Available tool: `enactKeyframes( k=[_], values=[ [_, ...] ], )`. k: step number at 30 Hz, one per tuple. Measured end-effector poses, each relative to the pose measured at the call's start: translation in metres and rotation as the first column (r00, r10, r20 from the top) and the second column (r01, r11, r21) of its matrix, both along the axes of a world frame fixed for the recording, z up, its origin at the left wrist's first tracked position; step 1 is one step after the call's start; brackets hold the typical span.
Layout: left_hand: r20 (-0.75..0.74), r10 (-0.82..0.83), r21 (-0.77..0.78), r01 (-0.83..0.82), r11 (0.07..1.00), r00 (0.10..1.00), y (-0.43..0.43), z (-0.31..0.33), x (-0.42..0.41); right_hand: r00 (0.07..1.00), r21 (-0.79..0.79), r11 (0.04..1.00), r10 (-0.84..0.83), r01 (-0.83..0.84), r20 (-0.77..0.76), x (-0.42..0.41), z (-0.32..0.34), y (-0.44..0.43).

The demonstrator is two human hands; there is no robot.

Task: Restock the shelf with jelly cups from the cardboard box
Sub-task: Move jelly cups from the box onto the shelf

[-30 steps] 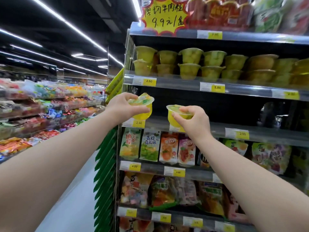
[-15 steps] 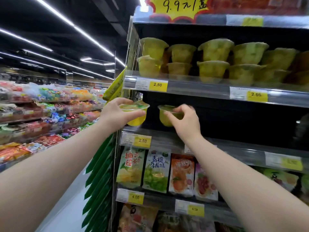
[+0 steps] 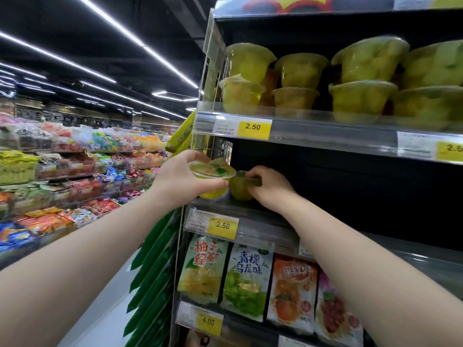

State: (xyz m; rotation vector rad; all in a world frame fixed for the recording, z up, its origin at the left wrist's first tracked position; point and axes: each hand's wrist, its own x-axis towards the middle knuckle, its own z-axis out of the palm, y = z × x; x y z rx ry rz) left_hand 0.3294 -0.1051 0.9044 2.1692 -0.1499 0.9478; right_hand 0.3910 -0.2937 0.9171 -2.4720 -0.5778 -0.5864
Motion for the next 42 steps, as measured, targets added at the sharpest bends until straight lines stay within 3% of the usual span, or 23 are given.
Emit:
enactKeyframes(
  k=[6,7,9,11,12,14,19,22,24,25,27,29,31,35,37,42],
  values=[
    [-0.007,-0.043,-0.105,0.043,0.994,0.999,0.0,-0.001,0.0,0.992,-0.242,0.965,0.079,-0.1,-0.098,0.0,-0.002,0.0],
    [0.0,-0.046,-0.121,0.045,0.992,0.999,-0.001,0.0,-0.001,0.997,-0.198,0.978,0.049,-0.061,-0.065,-0.002,-0.002,-0.002],
    [0.008,-0.07,-0.173,0.07,0.982,0.998,-0.006,0.002,-0.004,0.998,0.062,0.998,0.0,-0.004,0.063,-0.013,-0.002,-0.006],
    [0.008,-0.164,-0.244,0.161,0.956,0.986,-0.015,0.006,-0.007,0.987,0.323,0.934,0.128,-0.153,0.1,-0.029,-0.005,-0.012],
    [0.008,-0.221,-0.278,0.214,0.936,0.975,-0.021,0.009,-0.007,0.97,0.369,0.897,0.237,-0.243,0.063,-0.039,-0.007,-0.015],
    [-0.001,-0.3,-0.308,0.286,0.908,0.954,-0.032,0.012,-0.007,0.939,0.386,0.869,0.343,-0.31,-0.018,-0.051,-0.012,-0.02],
    [-0.042,-0.426,-0.366,0.383,0.848,0.904,-0.044,0.013,-0.002,0.958,0.475,0.851,0.281,-0.223,-0.053,-0.05,-0.01,-0.028],
    [-0.035,-0.609,-0.492,0.517,0.7,0.792,-0.036,0.012,0.007,0.986,0.467,0.876,0.163,-0.124,-0.046,-0.044,-0.009,-0.03],
    [-0.008,-0.637,-0.602,0.505,0.618,0.77,-0.026,0.006,0.021,0.994,0.524,0.849,0.103,-0.072,-0.031,-0.038,-0.01,-0.031],
    [-0.016,-0.555,-0.577,0.446,0.684,0.832,-0.023,0.003,0.027,0.996,0.565,0.823,0.09,-0.058,-0.029,-0.036,-0.009,-0.031],
    [-0.049,-0.296,-0.38,0.257,0.889,0.954,-0.023,-0.006,0.036,0.996,0.619,0.784,0.083,-0.044,-0.034,-0.03,-0.006,-0.028],
    [-0.067,-0.126,-0.123,0.117,0.986,0.99,-0.029,-0.016,0.037,0.998,0.639,0.769,0.043,-0.01,-0.037,-0.02,-0.001,-0.02],
    [-0.054,-0.012,0.131,0.019,0.991,0.998,-0.034,-0.02,0.038,0.999,0.632,0.775,0.012,0.023,-0.051,-0.008,0.002,-0.008],
    [-0.045,0.046,0.376,-0.025,0.926,0.998,-0.033,-0.009,0.042,0.995,0.553,0.831,-0.01,0.062,-0.096,0.014,0.002,0.012],
    [-0.07,0.064,0.434,-0.027,0.9,0.996,-0.031,-0.003,0.043,0.993,0.544,0.837,0.013,0.053,-0.116,0.021,0.004,0.017],
    [-0.121,0.046,0.4,0.006,0.917,0.992,-0.021,0.004,0.046,0.991,0.532,0.847,0.055,0.016,-0.119,0.025,0.003,0.018]
  ],
)
